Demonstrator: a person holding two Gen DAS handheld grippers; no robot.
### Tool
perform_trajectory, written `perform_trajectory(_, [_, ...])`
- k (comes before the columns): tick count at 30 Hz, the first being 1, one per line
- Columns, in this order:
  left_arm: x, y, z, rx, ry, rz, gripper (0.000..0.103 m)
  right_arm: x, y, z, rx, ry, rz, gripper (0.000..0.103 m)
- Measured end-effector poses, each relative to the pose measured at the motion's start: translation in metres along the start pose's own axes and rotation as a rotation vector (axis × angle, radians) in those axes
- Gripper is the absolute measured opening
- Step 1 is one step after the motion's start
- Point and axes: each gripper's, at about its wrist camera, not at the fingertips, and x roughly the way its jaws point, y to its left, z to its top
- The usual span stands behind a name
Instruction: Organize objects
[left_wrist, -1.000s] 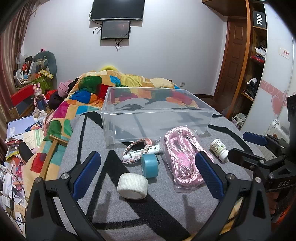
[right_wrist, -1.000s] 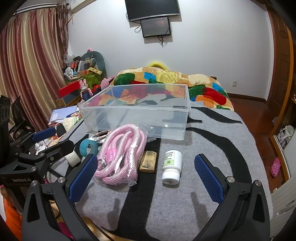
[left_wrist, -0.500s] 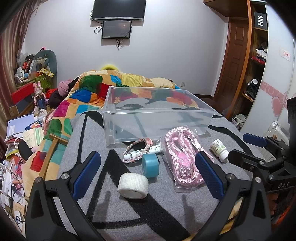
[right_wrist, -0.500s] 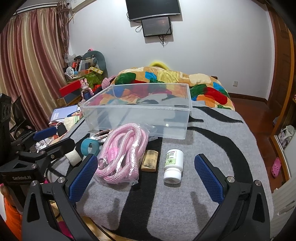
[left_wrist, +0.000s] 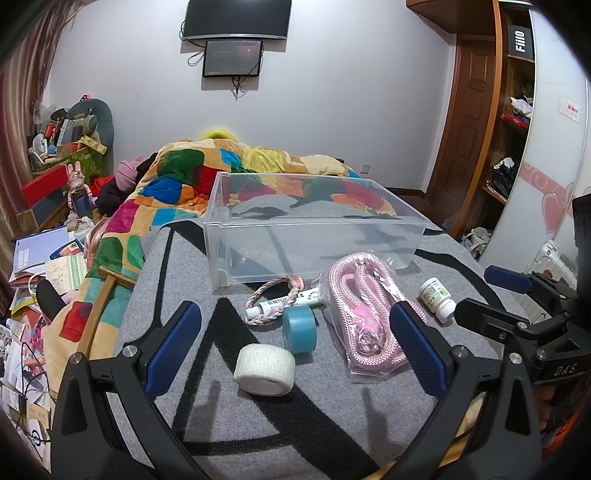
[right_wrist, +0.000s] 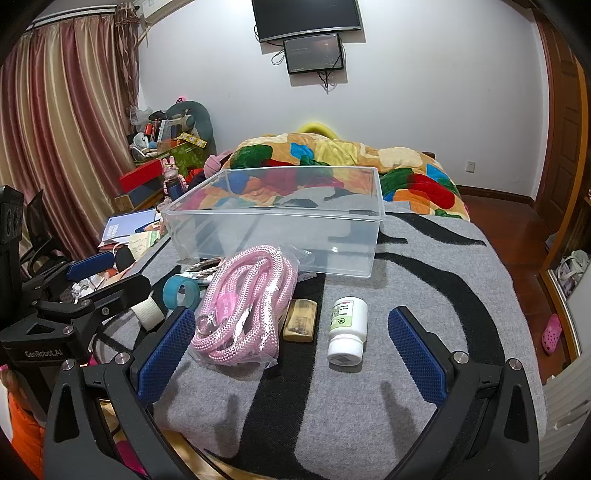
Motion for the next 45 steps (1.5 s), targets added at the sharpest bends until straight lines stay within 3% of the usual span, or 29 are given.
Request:
perform_trajectory(34, [-0.002,0.001,0.002,-0.012,0.001,-0.022,0.103,-0.001,0.004,0.000,-0.020,-0.008,0.012,0.103])
perform_trajectory(35, [-0.002,0.001,0.002,-0.012,0.000,-0.023,0.100,-0.002,0.005,0.000,-0.024,-0.014,0.008,0.103])
perform_trajectory(36, [-0.002,0.001,0.003,-0.012,0.000,-0.021,0.091,-0.002,0.005,0.000,-0.028,-0.018,0.006,0.103])
perform_trajectory(37, [-0.002,0.003,0.003,-0.015,0.006,-0.020,0.082,-0.002,0.005,0.000,-0.031,-0.023,0.006,0.101])
perform_trajectory(38, [-0.001,0.005,0.004,-0.021,0.012,-0.023,0.081,-0.002,0.004,0.000,-0.032,-0.027,0.001,0.099])
perform_trajectory(45, [0.001,0.026,-0.002,-0.058,0.031,-0.001,0.077,0.007,-0.019,0.002,0.026,-0.004,-0.041,0.073])
